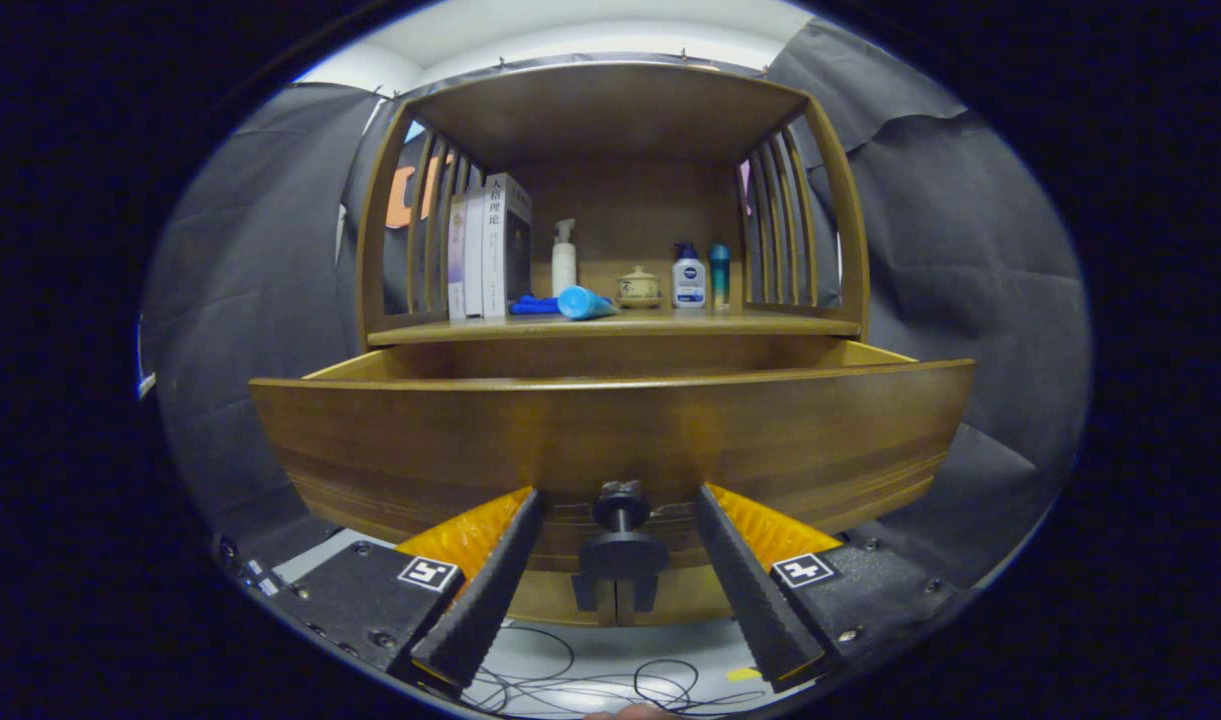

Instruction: Pull open the drawer, take out the items inside it, and place them on the countertop above the cabinet.

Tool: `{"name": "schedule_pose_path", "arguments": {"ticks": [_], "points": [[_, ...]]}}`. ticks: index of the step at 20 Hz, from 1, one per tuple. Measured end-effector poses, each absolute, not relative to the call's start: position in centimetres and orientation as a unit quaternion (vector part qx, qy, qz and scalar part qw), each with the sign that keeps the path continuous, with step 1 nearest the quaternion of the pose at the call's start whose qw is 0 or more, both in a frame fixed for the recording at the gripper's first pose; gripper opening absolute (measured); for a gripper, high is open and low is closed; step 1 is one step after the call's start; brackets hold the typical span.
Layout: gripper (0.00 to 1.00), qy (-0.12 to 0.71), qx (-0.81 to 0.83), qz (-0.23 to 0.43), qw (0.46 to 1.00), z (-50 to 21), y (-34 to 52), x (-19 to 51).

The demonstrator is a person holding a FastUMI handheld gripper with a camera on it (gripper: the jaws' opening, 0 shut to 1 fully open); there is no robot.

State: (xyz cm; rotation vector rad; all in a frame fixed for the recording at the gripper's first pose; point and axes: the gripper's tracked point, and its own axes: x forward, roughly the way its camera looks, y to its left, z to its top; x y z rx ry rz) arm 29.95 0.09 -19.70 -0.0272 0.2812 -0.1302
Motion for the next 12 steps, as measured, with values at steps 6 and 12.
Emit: {"name": "schedule_pose_path", "arguments": {"ticks": [6,12], "points": [[0.99,0.139,-0.016,-0.072,0.988,-19.9,-0.2,34.0],[0.99,0.150,-0.018,-0.075,0.986,-19.9,-0.6,38.6]]}}
